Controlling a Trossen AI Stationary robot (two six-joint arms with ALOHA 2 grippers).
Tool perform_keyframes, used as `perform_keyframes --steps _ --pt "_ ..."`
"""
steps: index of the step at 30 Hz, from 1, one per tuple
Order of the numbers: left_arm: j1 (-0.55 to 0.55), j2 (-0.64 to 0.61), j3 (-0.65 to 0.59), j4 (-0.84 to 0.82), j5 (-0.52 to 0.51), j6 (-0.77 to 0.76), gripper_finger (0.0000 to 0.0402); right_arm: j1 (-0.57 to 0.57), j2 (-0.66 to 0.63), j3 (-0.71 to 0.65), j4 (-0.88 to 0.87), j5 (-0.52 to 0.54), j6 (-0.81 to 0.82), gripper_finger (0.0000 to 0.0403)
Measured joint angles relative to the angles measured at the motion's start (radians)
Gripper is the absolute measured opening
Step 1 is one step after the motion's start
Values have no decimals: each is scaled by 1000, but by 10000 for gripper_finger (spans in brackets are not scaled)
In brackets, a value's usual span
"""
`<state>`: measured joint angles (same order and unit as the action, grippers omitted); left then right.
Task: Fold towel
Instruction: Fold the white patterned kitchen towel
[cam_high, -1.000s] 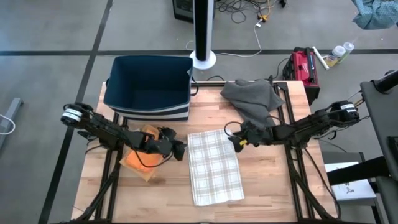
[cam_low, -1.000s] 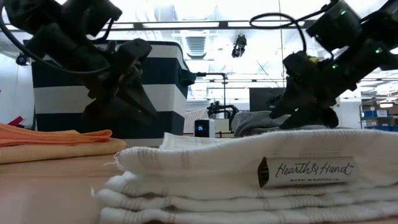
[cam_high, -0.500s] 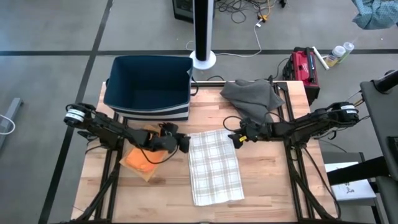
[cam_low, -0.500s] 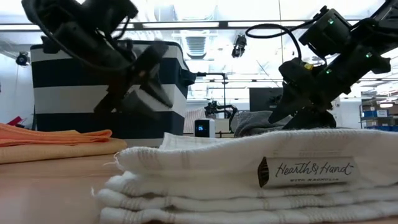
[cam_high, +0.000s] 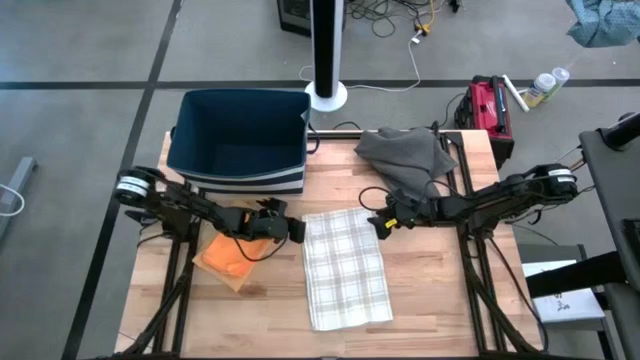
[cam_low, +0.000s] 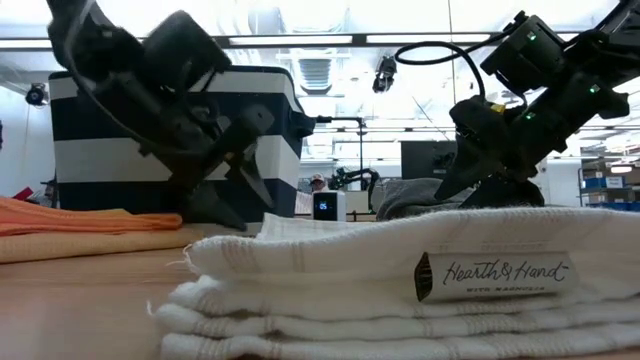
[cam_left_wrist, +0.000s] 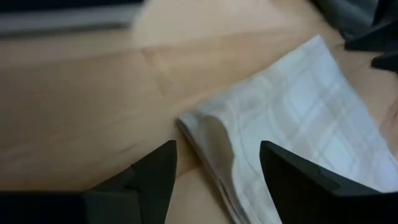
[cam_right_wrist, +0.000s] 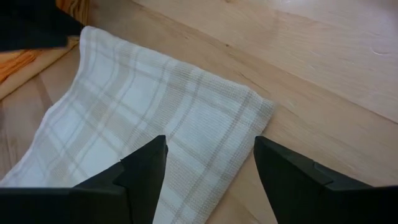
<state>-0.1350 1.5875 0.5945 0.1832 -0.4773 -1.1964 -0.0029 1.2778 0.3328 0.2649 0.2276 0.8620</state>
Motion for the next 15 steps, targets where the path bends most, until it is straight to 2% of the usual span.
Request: perform_keyframes --steps 3,7,15 --pt "20 81 10 49 33 5 239 0 0 0 1 0 -8 240" --pt "39 151 41 80 23 13 256 0 0 0 -5 0 -9 239" --pt "42 151 103 25 38 116 251 0 0 0 -6 0 -22 225"
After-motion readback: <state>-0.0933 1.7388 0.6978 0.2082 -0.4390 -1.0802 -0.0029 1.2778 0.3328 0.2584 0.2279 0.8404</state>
